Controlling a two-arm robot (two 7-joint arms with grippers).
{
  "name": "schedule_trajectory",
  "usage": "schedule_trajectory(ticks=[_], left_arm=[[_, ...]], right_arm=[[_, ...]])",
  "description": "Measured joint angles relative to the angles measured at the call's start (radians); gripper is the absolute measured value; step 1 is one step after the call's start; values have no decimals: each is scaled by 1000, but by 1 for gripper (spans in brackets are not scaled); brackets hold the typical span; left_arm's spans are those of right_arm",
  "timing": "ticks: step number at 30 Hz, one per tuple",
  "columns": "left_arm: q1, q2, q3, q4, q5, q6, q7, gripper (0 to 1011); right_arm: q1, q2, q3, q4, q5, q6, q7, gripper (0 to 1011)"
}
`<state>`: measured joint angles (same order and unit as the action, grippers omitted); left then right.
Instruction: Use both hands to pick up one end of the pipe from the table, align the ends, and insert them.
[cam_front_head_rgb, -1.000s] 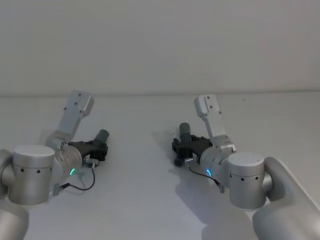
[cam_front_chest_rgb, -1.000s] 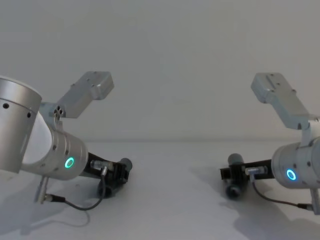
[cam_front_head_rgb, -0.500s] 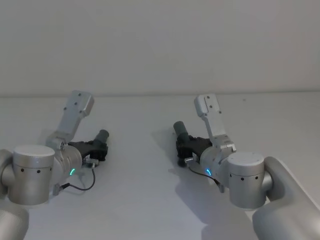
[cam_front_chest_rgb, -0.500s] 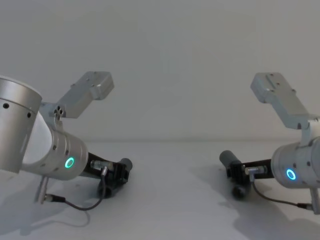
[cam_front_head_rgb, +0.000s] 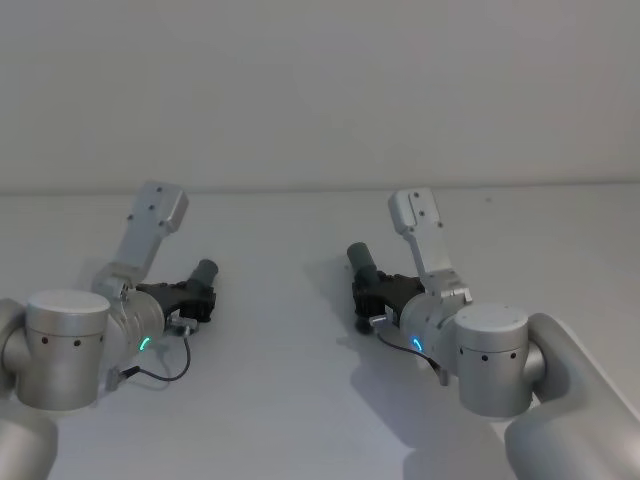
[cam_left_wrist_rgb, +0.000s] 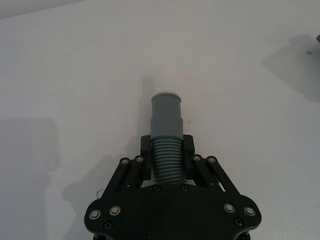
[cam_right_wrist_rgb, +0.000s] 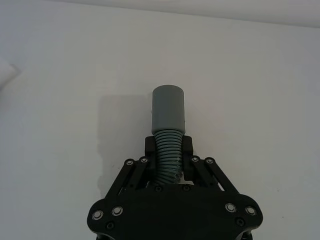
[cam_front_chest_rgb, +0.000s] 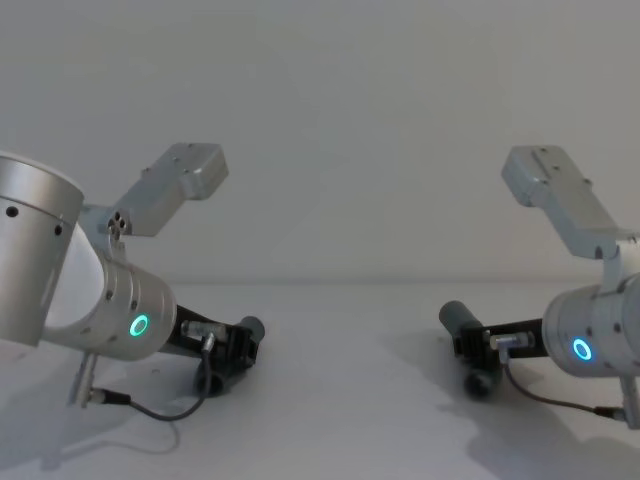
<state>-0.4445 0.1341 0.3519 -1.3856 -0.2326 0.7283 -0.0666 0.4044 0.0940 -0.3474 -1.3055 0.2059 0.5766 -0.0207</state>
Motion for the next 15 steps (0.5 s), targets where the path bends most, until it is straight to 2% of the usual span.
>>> schedule_trajectory(ticks=[15], left_arm=[[-1, 4, 2, -1, 3, -4, -6, 320]], right_arm=[[-1, 0, 0, 1, 0, 0, 0, 256]])
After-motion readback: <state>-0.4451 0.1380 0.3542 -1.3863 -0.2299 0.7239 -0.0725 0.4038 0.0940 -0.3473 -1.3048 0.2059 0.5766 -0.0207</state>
